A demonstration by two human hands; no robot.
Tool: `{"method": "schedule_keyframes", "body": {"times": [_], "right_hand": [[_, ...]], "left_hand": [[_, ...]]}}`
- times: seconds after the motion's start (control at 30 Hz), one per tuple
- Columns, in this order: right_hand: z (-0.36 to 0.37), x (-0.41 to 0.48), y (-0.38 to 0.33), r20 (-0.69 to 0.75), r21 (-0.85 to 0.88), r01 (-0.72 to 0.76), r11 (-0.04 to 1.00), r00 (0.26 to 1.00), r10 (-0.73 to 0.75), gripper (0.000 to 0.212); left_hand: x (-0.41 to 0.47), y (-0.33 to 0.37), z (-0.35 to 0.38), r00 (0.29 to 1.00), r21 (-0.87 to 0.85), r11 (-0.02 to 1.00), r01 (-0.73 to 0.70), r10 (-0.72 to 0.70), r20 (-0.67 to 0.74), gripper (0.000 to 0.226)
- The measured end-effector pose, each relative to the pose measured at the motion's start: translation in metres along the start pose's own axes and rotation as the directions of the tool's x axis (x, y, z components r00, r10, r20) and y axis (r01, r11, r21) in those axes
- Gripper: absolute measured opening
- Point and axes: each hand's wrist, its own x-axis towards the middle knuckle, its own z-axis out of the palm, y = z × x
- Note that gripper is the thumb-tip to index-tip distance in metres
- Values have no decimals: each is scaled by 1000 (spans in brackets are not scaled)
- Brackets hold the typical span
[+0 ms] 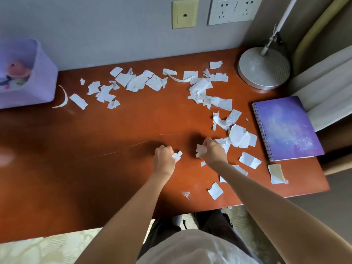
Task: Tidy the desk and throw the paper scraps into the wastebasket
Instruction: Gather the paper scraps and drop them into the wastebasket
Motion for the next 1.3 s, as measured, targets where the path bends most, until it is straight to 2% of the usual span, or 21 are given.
{"method": "schedule_keyframes", "body": {"times": [0.1,0.17,0.23,0.33,0.4,0.5,0.57,0.67,0.8,1.0,1.1,1.17,1.23,1.3], "right_hand": [[-2,-3,-1,-107,36,82,996,991,-78,11],[-10,-6,2,-130,142,113,983,987,-95,9],[-24,-11,11,-132,285,66,956,991,-29,15],[-46,-16,30,-110,398,-33,917,991,83,19],[-57,-25,47,-56,344,-73,936,994,98,28],[-62,-41,71,57,286,-117,951,993,105,47],[-56,-52,82,117,248,-128,960,988,102,56],[-43,-61,94,128,124,-106,987,988,90,63],[-33,-65,100,51,5,-76,997,996,75,53],[-32,-60,102,69,15,-135,991,989,133,42],[-32,-57,104,74,72,-184,980,981,179,34],[-31,-56,106,82,178,-210,961,977,199,26],[-34,-53,106,93,324,-209,923,978,189,24],[-37,-51,105,71,373,-202,905,979,189,28]], "left_hand": [[-1,2,-4,997,-63,997,-40,35,-75,8],[-3,6,-10,994,-192,980,-45,26,-103,2],[-8,17,-16,998,-304,951,-56,43,-48,11],[-15,33,-21,978,-312,940,-137,179,109,12],[-24,47,-18,929,-270,941,-202,272,252,23],[-41,64,-5,833,-193,938,-287,343,433,28],[-51,67,11,787,-131,932,-337,355,504,30],[-64,64,32,777,-48,940,-337,307,550,38],[-76,61,46,816,55,934,-353,278,507,47],[-78,66,55,878,129,912,-389,324,353,29],[-77,68,59,904,125,925,-358,310,295,23],[-76,68,62,920,89,944,-319,285,270,20],[-76,71,63,942,11,968,-250,240,234,16],[-74,73,60,965,-113,982,-153,173,195,12]]}}
